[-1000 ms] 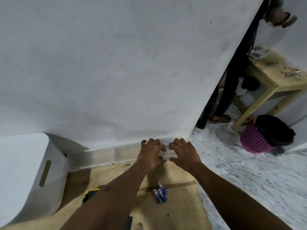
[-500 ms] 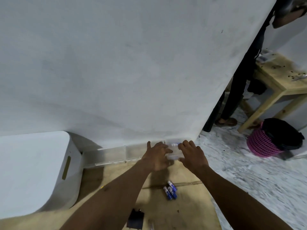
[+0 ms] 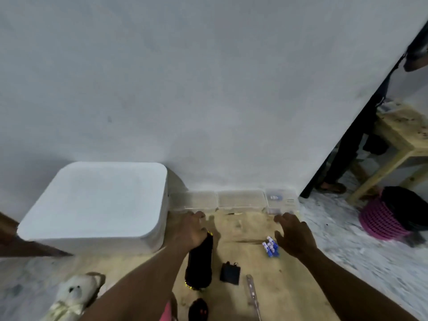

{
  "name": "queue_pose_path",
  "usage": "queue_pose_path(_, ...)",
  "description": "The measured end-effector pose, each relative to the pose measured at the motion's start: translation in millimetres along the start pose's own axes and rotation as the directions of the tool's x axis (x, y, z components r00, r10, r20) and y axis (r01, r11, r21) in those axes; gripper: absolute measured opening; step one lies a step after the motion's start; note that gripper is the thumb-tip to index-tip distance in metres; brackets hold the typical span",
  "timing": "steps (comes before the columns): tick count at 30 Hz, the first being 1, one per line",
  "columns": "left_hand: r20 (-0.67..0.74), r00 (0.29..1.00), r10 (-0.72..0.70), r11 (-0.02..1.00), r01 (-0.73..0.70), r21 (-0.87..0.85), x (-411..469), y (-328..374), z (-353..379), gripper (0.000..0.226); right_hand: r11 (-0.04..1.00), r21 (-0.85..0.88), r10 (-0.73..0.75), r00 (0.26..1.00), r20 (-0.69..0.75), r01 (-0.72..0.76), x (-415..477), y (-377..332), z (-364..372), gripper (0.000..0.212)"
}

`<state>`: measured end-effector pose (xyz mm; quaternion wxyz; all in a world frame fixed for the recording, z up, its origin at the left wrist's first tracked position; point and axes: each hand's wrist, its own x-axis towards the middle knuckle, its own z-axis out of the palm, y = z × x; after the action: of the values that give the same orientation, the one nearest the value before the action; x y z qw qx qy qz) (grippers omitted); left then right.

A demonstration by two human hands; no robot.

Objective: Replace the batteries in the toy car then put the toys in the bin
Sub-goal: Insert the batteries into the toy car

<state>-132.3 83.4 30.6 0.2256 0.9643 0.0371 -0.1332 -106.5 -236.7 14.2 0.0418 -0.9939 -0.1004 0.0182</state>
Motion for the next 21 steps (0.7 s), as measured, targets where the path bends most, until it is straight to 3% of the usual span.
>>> queue_pose_path(5, 0.204, 0.956, -0.209, 0.950, 0.248, -0.188, -20.9, -32.5, 17.3, 0.067, 0.989, 0.090, 0.109, 0.989, 0.103, -0.119, -32.9, -29.8, 7.1, 0.038)
queue_pose_path(9, 0.280, 0.917, -0.283, 0.905, 0.352, -0.238, -25.5, -42.8, 26.5, 0.046, 0.977, 0.111, 0.159, 0.967, 0.199, -0.184, -39.5, -41.3, 15.2, 0.038)
queue_pose_path(13, 0.319, 0.887, -0.334, 0.843, 0.432, -0.321, -29.4, -39.0, 33.6, 0.045, 0.962, 0.126, 0.208, 0.949, 0.238, -0.243, -29.8, -39.5, 21.3, 0.047)
queue_pose_path(21, 0.377, 0.875, -0.302, 0.710, 0.471, -0.523, -19.6, -39.3, 53.1, 0.028, 0.951, 0.113, 0.231, 0.903, 0.362, -0.289, -2.9, -30.2, 40.7, 0.067)
